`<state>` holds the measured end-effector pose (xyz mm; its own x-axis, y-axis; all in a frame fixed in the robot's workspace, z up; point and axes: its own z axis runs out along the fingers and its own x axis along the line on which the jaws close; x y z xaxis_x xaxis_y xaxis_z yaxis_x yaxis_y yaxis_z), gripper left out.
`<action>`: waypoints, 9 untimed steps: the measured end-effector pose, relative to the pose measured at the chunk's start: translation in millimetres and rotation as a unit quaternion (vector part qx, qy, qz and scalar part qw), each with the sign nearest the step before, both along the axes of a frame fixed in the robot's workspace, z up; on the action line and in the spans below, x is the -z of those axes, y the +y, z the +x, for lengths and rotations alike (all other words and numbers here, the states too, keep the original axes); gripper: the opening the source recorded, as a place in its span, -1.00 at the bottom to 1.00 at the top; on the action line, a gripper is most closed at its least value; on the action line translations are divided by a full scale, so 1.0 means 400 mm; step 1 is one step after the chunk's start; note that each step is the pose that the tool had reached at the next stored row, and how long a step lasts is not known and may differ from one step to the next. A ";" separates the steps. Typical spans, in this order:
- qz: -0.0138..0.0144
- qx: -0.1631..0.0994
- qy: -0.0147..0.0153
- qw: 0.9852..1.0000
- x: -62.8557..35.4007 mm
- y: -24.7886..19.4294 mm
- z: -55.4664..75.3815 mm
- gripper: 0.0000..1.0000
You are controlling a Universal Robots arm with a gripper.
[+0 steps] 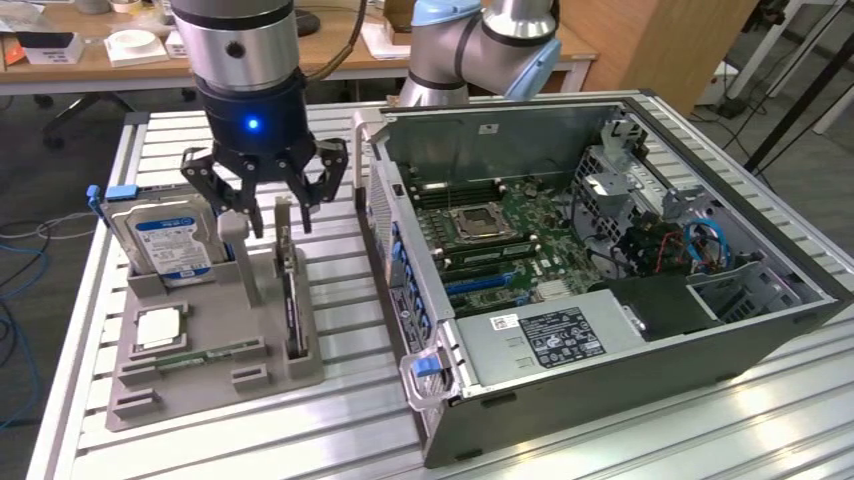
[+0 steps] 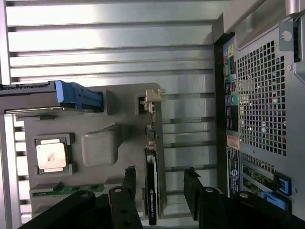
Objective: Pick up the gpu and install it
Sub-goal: 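Pick up the gpu and move the gpu toward the slot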
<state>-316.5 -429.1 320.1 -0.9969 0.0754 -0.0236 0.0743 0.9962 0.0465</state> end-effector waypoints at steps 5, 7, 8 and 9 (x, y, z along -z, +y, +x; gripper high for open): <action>0.000 0.000 0.000 1.000 0.010 -0.010 0.000 0.06; 0.000 0.000 0.000 1.000 0.014 -0.014 0.000 0.06; 0.000 0.000 0.000 1.000 0.016 -0.016 0.001 0.06; 0.000 0.000 0.000 1.000 0.019 -0.018 0.001 0.06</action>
<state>-316.2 -436.2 312.6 -0.9969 0.0755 -0.0236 0.0743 0.9961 0.0465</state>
